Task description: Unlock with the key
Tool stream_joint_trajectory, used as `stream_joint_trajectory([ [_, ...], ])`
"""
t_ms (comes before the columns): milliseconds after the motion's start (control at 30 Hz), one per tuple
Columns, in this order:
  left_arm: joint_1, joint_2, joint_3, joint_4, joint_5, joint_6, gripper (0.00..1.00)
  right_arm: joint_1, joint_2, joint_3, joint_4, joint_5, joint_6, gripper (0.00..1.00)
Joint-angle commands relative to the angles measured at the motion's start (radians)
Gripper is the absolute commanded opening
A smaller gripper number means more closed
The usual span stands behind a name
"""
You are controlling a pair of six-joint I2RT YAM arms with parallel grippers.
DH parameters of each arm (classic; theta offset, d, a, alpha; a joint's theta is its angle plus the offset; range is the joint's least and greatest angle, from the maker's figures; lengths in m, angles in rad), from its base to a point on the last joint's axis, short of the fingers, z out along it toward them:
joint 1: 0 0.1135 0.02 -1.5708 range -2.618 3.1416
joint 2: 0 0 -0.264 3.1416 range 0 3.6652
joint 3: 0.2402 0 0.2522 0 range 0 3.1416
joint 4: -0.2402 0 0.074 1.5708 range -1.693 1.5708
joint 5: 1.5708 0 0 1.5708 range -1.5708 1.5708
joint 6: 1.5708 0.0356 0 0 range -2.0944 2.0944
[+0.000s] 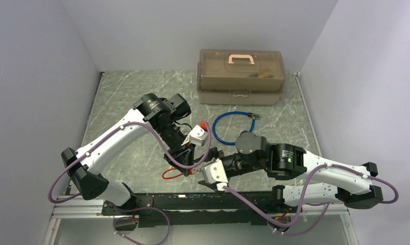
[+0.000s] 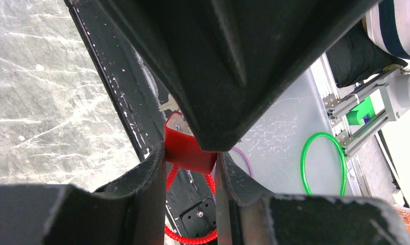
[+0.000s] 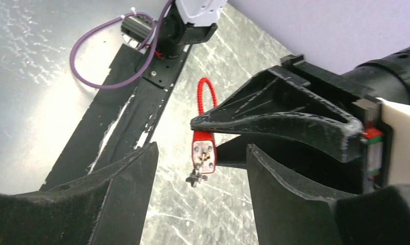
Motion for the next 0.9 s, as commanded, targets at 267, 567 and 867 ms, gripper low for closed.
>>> stream_joint_trajectory([
  [267,0.003,-0.031,0.028,0.001,0.076,0.011,0.00,-0.003,0.032,-0.054,0.086,0.008,-0.011,0.64],
  [567,0.004,-0.041,0.021,0.000,0.087,0.014,0.00,-0.003,0.069,-0.087,0.207,0.070,-0.042,0.37],
  [867,0.027,-0.051,0.038,0.003,0.050,0.010,0.76,-0.001,0.052,-0.084,0.180,0.140,-0.031,0.00],
])
